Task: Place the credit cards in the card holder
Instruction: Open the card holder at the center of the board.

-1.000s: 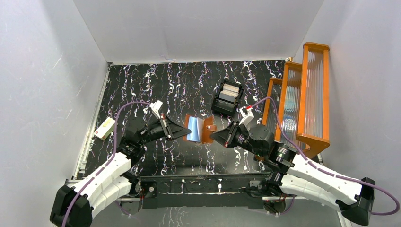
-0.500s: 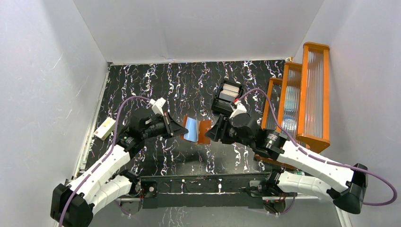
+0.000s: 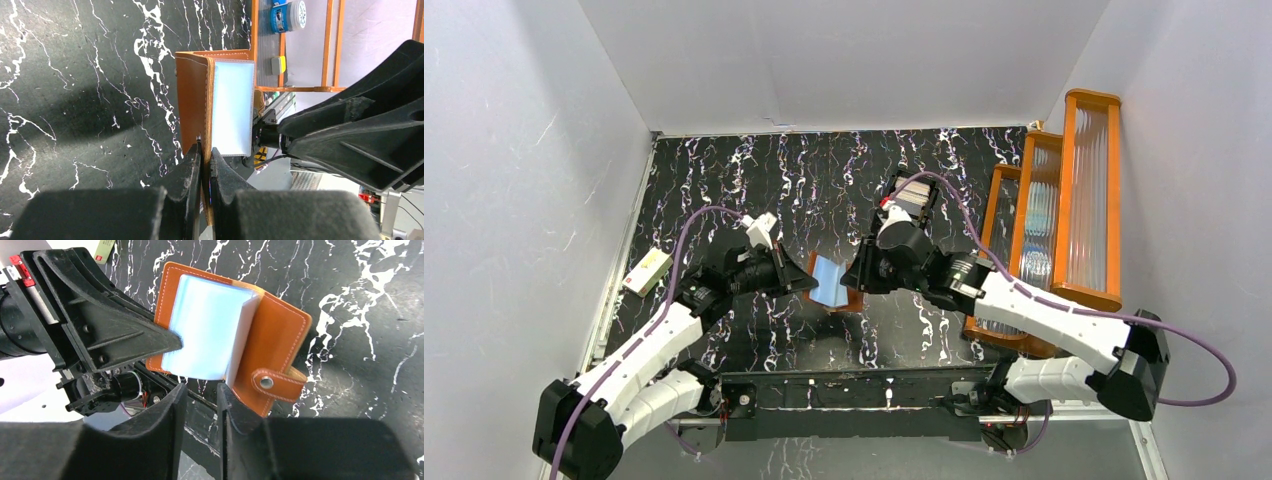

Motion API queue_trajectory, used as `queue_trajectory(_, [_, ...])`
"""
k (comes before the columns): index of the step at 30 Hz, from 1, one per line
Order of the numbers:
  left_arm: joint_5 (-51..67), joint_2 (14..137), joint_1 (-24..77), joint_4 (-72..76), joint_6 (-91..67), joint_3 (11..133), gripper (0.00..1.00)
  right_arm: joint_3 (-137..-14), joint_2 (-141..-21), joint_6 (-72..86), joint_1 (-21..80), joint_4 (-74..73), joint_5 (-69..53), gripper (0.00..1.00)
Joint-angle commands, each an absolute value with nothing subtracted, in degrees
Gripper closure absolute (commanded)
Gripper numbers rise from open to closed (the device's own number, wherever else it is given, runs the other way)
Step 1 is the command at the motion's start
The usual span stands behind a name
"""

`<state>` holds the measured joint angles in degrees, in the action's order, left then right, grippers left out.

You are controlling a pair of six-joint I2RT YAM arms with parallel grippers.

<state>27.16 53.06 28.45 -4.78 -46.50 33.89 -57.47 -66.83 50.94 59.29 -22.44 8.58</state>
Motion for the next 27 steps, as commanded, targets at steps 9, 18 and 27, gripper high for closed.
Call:
queue_trajectory(9, [33.4,52.8,28.4,11.3,-54.7,22.4,1.00,-54.9,-76.7,48.3,59.6,-16.5,10.3,0.76])
queue_trajectory(18, [35.0,55.2,28.4,19.0,-57.3,18.5,1.00,-51.9,-83.2,46.6,59.5,-18.7,12.5,0.77])
queue_trajectory(27, [32.9,63.7,28.4,22.5,-58.3,14.1,0.88,-48.5,-89.6,46.4,59.3,-14.7,11.6,0.81])
